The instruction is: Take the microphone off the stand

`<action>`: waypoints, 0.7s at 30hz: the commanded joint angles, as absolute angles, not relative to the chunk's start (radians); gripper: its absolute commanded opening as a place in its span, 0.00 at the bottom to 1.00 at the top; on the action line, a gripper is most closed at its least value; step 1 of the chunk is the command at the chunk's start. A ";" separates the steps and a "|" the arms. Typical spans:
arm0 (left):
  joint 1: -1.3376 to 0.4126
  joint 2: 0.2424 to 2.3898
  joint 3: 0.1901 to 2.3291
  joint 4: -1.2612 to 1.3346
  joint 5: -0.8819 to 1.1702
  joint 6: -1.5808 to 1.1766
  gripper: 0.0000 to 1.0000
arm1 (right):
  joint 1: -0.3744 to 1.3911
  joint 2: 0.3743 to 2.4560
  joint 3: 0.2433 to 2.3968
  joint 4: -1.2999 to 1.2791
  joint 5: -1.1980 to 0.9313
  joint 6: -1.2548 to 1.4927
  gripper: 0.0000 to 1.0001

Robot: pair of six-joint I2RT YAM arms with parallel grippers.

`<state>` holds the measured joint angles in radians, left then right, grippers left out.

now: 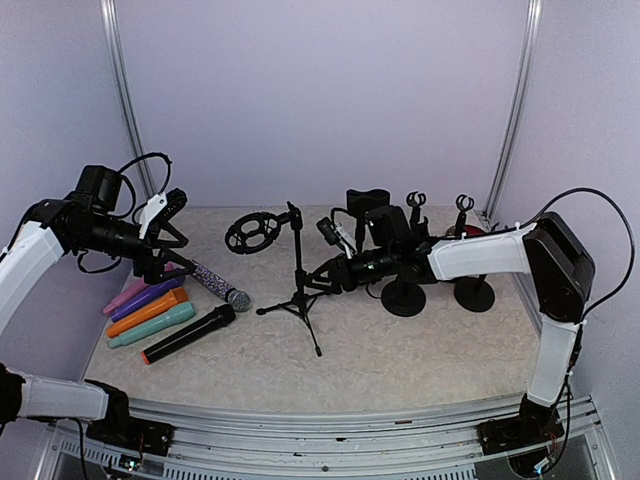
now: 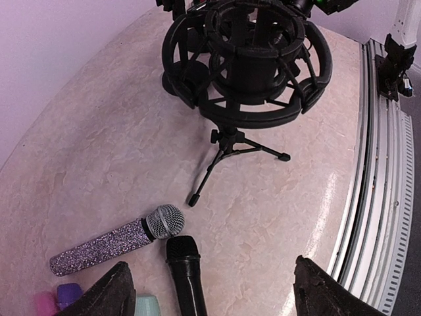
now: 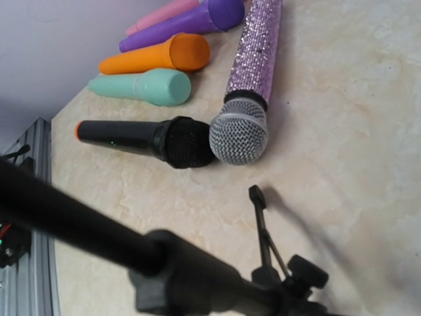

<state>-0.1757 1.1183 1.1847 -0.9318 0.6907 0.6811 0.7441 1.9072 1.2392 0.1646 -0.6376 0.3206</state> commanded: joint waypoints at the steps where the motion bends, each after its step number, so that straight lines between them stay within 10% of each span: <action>1: -0.172 1.103 1.194 -0.942 0.692 0.691 0.81 | 0.755 1.936 1.276 0.196 -0.643 0.339 0.46; 7: -0.172 1.100 1.191 -0.945 0.686 0.699 0.81 | 0.764 1.933 1.277 0.199 -0.645 0.332 0.34; 13: -0.171 1.101 1.195 -0.947 0.682 0.697 0.80 | 0.765 1.910 1.263 0.182 -0.611 0.307 0.00; 21: -0.172 1.101 1.199 -0.951 0.682 0.695 0.81 | 0.793 1.891 1.266 0.042 -0.468 0.166 0.00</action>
<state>-0.1757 1.1172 1.1847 -0.9363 0.6804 0.6857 0.7647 1.9148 1.2549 0.1734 -0.6113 0.2768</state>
